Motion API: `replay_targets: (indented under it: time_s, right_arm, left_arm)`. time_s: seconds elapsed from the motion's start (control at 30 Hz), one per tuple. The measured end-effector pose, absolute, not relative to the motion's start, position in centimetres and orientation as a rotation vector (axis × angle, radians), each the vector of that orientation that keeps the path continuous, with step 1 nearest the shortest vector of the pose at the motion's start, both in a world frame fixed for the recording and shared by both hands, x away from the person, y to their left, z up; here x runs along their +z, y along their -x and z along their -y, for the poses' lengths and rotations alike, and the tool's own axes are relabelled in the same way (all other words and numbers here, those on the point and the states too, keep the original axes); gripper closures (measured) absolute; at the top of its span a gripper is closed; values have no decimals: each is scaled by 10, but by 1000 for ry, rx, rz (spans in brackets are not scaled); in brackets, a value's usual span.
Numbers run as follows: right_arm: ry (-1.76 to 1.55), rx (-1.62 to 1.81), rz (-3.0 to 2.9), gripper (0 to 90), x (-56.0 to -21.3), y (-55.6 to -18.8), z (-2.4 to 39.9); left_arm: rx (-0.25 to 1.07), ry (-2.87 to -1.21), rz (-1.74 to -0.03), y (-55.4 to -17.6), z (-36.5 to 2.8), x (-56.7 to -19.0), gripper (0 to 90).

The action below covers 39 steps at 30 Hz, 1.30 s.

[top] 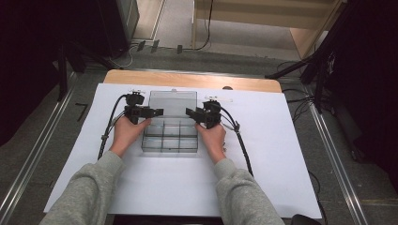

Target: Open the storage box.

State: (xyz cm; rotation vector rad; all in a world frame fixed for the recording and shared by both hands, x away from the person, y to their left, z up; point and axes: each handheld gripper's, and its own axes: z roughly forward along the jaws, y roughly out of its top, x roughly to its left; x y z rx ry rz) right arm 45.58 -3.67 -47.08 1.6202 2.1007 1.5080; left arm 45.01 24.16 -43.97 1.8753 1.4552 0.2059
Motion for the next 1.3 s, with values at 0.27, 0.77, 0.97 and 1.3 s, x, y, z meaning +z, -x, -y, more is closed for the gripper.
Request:
replay_targets:
  time_s: [0.27, 0.77, 0.97, 1.3]
  right_arm:
    - [-1641, 1507, -2112, 462, -471, -456, 37]
    - [-1632, 1458, -2134, 461, -471, -457, 39]
    - [-1621, 1452, -2135, 464, -469, -456, 39]
    - [-1526, 1448, -2153, 477, -447, -447, 46]
  left_arm:
    - [193, -1874, -1471, -450, -242, -440, 285]
    - [154, -1868, -1518, -453, -246, -440, 285]
    - [192, -1891, -1498, -451, -244, -437, 303]
    - [223, -1890, -1442, -442, -244, -419, 327]
